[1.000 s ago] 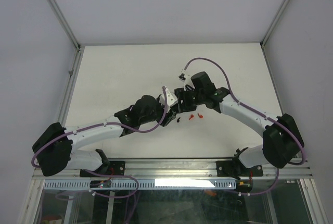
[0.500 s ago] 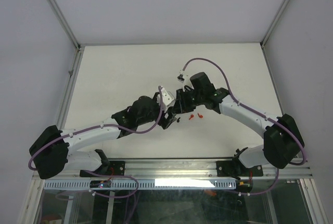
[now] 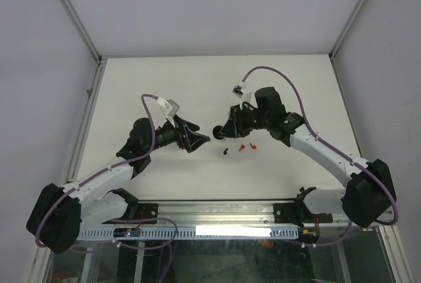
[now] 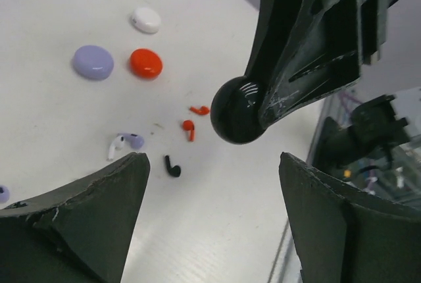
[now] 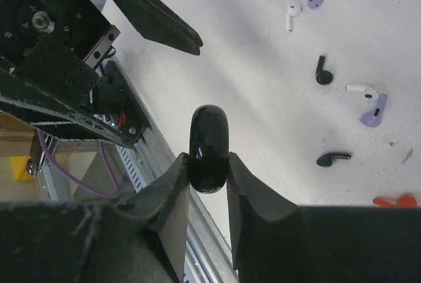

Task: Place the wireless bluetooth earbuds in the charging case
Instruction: Open the charging case.

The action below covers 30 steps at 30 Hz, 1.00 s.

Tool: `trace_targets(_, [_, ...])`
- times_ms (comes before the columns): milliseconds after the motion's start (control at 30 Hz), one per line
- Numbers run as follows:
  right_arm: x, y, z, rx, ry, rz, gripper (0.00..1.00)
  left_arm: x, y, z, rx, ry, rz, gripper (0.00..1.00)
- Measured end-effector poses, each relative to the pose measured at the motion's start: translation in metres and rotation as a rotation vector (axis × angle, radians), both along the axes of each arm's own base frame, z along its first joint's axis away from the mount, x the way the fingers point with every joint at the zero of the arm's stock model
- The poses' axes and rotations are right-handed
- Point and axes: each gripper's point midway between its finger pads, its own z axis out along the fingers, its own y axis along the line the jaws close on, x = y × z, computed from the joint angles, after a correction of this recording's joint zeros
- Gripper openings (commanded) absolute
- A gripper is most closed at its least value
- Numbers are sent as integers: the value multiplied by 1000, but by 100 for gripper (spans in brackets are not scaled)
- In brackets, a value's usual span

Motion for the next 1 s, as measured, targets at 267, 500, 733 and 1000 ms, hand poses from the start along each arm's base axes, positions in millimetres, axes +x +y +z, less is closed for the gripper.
trace_targets(267, [-8,12,12,107,-1,66,3,-18,-5,32,-264,196,-106,74])
trace_targets(500, [-14,19,25,182,-8,112,5,-27,-10,38,-353,334,-161,66])
trace_targets(733, [-21,23,34,227,-9,164,7,-29,-13,35,-377,411,-177,64])
trace_targets(1000, [-31,28,34,241,6,214,8,-33,-15,38,-390,422,-208,49])
